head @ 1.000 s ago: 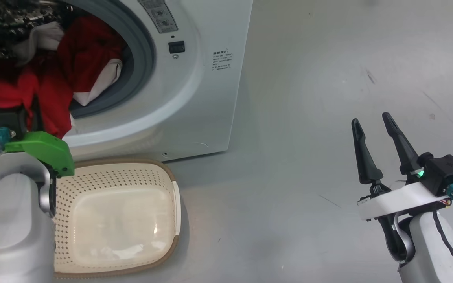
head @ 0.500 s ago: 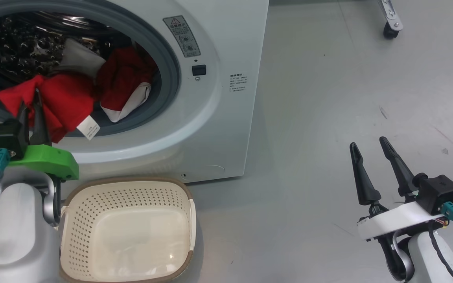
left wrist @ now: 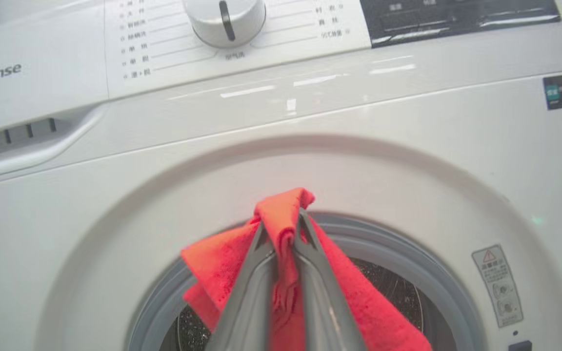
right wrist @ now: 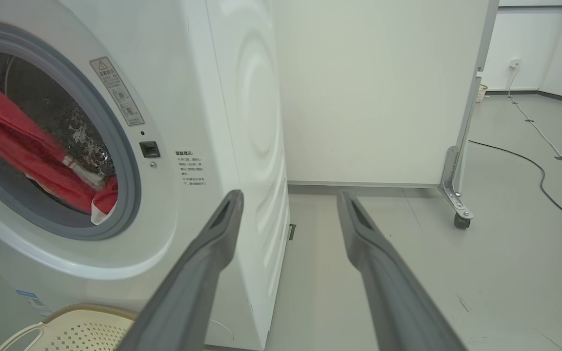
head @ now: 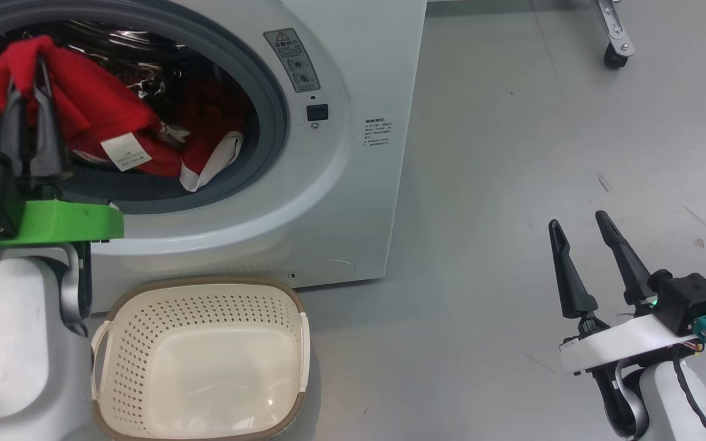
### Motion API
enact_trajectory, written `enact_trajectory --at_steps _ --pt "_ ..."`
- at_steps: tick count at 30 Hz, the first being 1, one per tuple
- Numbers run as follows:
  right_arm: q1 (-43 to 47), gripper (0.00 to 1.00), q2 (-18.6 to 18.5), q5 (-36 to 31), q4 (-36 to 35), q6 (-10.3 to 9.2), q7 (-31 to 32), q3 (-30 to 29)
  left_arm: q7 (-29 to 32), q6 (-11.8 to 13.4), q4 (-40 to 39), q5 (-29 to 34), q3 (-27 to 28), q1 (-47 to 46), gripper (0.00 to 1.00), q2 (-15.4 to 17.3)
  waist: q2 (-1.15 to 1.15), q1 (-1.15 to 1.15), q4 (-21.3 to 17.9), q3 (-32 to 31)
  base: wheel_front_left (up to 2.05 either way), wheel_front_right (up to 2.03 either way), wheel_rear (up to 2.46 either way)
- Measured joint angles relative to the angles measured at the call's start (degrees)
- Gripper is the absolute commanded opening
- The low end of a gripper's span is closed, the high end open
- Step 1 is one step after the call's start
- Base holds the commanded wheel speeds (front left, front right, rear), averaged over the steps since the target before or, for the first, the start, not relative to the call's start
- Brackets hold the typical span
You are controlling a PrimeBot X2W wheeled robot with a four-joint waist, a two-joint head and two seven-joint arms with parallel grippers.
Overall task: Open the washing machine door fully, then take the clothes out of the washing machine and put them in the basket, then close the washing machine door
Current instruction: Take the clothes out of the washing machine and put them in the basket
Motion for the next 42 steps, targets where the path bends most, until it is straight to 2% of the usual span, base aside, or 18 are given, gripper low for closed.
enact_trajectory --at_steps 5,11,27,42 --pt "0.18 1.0 0.12 0.0 -0.3 0.0 0.0 -0.15 -0.01 0.0 -7.0 0.38 -0.15 -0.02 0.0 -0.12 0.0 0.0 0.11 0.05 0.0 0.0 0.0" --pt "0.77 1.0 0.29 0.0 -0.58 0.0 0.0 -0.11 -0.02 -0.25 -8.57 0.99 -1.27 2.63 0.0 -0.38 0.0 0.0 0.2 0.3 0.0 0.0 0.0" --pt "1.04 1.0 0.47 0.0 -0.83 0.0 0.0 0.04 -0.01 -0.92 -1.58 1.05 -3.59 13.37 0.0 -0.74 0.0 0.0 0.12 1.46 0.0 0.0 0.0" --pt "0.88 1.0 0.38 0.0 -1.98 0.0 0.0 1.36 3.24 -2.01 5.37 0.99 -5.65 16.06 0.0 -0.81 0.0 0.0 -0.62 4.9 0.0 0.0 0.0"
